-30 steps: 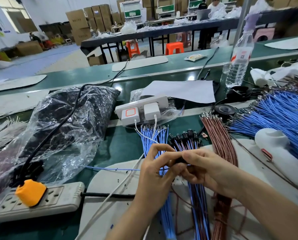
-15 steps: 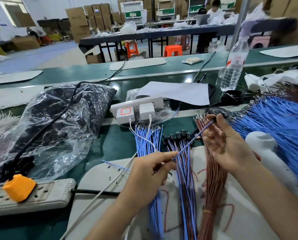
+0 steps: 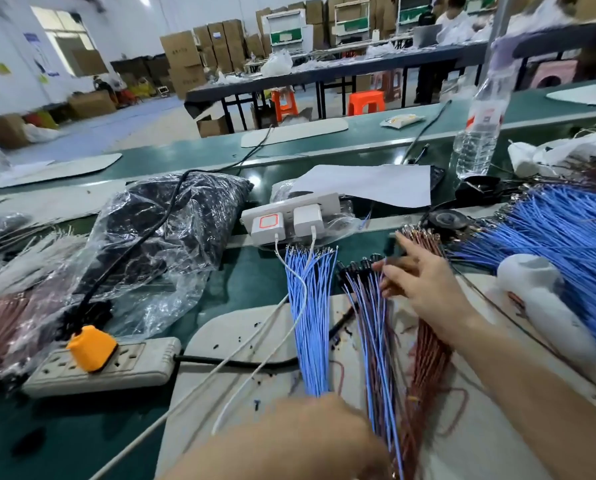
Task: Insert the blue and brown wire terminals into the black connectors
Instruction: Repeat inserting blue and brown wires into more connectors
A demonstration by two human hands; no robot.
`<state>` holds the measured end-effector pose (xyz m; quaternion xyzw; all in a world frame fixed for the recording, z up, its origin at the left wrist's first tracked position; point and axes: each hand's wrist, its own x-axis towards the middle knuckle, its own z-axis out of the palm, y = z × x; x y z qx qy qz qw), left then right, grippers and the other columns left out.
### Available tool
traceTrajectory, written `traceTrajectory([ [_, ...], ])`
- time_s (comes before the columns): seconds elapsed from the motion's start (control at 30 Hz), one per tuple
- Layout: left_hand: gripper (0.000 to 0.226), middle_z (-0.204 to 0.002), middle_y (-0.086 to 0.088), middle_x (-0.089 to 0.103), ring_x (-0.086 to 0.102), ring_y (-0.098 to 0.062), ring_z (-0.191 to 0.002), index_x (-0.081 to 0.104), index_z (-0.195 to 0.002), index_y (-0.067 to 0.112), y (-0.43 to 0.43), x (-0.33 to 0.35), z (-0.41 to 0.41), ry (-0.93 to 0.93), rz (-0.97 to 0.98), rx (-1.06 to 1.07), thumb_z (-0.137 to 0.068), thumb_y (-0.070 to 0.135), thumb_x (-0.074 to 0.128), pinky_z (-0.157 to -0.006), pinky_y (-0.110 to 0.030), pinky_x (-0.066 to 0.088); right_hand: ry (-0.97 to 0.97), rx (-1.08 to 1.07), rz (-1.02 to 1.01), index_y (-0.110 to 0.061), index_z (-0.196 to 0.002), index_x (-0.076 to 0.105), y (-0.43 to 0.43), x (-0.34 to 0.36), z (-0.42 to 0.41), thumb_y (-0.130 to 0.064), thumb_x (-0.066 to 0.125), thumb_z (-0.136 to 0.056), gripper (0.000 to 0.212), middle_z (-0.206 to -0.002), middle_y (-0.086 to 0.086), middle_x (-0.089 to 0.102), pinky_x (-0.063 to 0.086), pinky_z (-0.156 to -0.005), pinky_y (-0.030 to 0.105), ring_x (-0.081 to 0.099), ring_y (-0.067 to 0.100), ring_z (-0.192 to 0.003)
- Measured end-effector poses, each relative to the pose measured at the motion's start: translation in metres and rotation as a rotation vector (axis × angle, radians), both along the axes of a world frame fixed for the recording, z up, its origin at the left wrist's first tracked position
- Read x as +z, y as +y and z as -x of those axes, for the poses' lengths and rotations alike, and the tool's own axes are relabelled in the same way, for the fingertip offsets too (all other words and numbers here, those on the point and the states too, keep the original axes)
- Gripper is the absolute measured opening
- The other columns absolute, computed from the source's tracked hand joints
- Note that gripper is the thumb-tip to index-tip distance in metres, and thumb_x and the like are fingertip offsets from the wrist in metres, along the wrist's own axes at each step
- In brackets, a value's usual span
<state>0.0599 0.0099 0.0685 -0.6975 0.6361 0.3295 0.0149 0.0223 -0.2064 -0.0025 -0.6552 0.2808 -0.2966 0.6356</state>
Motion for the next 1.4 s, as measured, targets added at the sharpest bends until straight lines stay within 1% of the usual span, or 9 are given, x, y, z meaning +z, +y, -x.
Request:
traceTrajectory([
  [0.1,0.023,-0.106,-0.001,0.055,0.052,-0.017,-0.099,0.061,-0.105,0.017,-0.016,-0.009,-0.021,-0.206,0.329,0.297,-0.096,0.037,0.050,-0.089,-0.034,0.042,0.176,-0.020,0.441,-0.011,-0.140,0.045,0.015,-0.001,0.000,0.000,0.063,-0.088,0.056,-0.108,0.004,0.061,0.046,-0.060,0.004,0.062,0.002,-0.060],
  [0.2,0.027,-0.115,-0.005,0.042,0.049,-0.025,-0.107,0.050,-0.116,0.013,-0.033,-0.028,-0.037,-0.346,0.325,0.489,-0.096,0.031,0.053,-0.094,-0.041,0.042,0.214,-0.063,0.795,-0.014,-0.126,0.061,0.023,0.000,0.005,-0.011,0.071,-0.084,0.043,-0.111,-0.002,0.049,0.039,-0.081,0.011,0.055,0.008,-0.073],
  [0.4,0.013,-0.109,-0.010,0.046,0.053,-0.030,-0.100,0.039,-0.098,0.017,-0.045,-0.043,-0.036,-0.461,0.393,0.595,-0.092,0.015,0.051,-0.071,-0.032,0.034,0.206,0.183,0.999,-0.009,-0.082,0.072,0.042,-0.003,0.003,-0.018,0.071,-0.084,0.009,-0.081,-0.003,0.059,0.034,-0.075,0.021,0.053,0.016,-0.083],
  [0.57,0.026,-0.089,-0.007,0.057,0.050,-0.022,-0.072,0.050,-0.105,0.014,-0.033,-0.033,-0.046,-0.085,0.436,0.812,-0.084,0.023,0.063,-0.056,-0.029,0.036,0.183,0.280,0.907,-0.015,-0.067,0.068,0.053,-0.002,0.005,-0.030,0.069,-0.084,0.023,-0.063,-0.009,0.057,0.034,-0.063,0.014,0.051,0.005,-0.067],
  [0.7,0.015,-0.078,-0.002,0.064,0.055,-0.015,-0.067,0.063,-0.091,0.016,-0.025,-0.037,-0.046,0.165,0.549,0.913,-0.079,0.021,0.071,-0.062,-0.028,0.047,0.098,0.358,0.605,-0.022,-0.060,0.067,0.064,0.004,0.003,-0.051,0.060,-0.074,0.033,-0.052,-0.009,0.057,0.032,-0.050,0.013,0.049,0.002,-0.050],
  [0.87,0.009,-0.076,-0.002,0.069,0.059,-0.006,-0.062,0.066,-0.080,0.011,-0.019,-0.040,-0.045,0.339,0.636,0.966,-0.077,0.013,0.075,-0.062,-0.021,0.050,0.068,0.431,0.292,-0.021,-0.068,0.074,0.058,0.005,0.002,-0.046,0.072,-0.065,0.026,-0.050,-0.002,0.058,0.035,-0.045,0.013,0.045,0.002,-0.044],
  [1.03,0.015,-0.071,-0.001,0.067,0.052,-0.008,-0.058,0.060,-0.066,0.020,-0.022,-0.039,-0.040,0.298,0.680,0.978,-0.074,0.015,0.072,-0.061,-0.025,0.044,0.098,0.482,-0.081,-0.017,-0.063,0.070,0.057,0.001,0.001,-0.038,0.075,-0.060,0.022,-0.046,-0.002,0.050,0.028,-0.035,0.015,0.037,0.005,-0.036],
  [1.3,0.011,-0.069,0.012,0.056,0.049,0.002,-0.056,0.060,-0.078,0.022,-0.021,-0.043,-0.034,0.137,0.691,0.773,-0.083,0.022,0.070,-0.057,-0.008,0.034,-0.100,0.360,-0.123,-0.006,-0.069,0.068,0.058,0.010,0.003,-0.014,0.063,-0.083,0.016,-0.055,0.011,0.056,0.040,-0.035,0.021,0.050,0.014,-0.041],
  [1.4,0.020,-0.083,0.000,0.056,0.052,-0.012,-0.072,0.062,-0.075,0.011,-0.014,-0.047,-0.032,0.032,0.560,0.614,-0.083,0.027,0.070,-0.065,-0.021,0.038,-0.271,0.254,-0.219,-0.004,-0.079,0.058,0.052,0.019,0.004,-0.020,0.056,-0.081,0.016,-0.067,0.010,0.067,0.044,-0.037,0.020,0.056,0.016,-0.043],
])
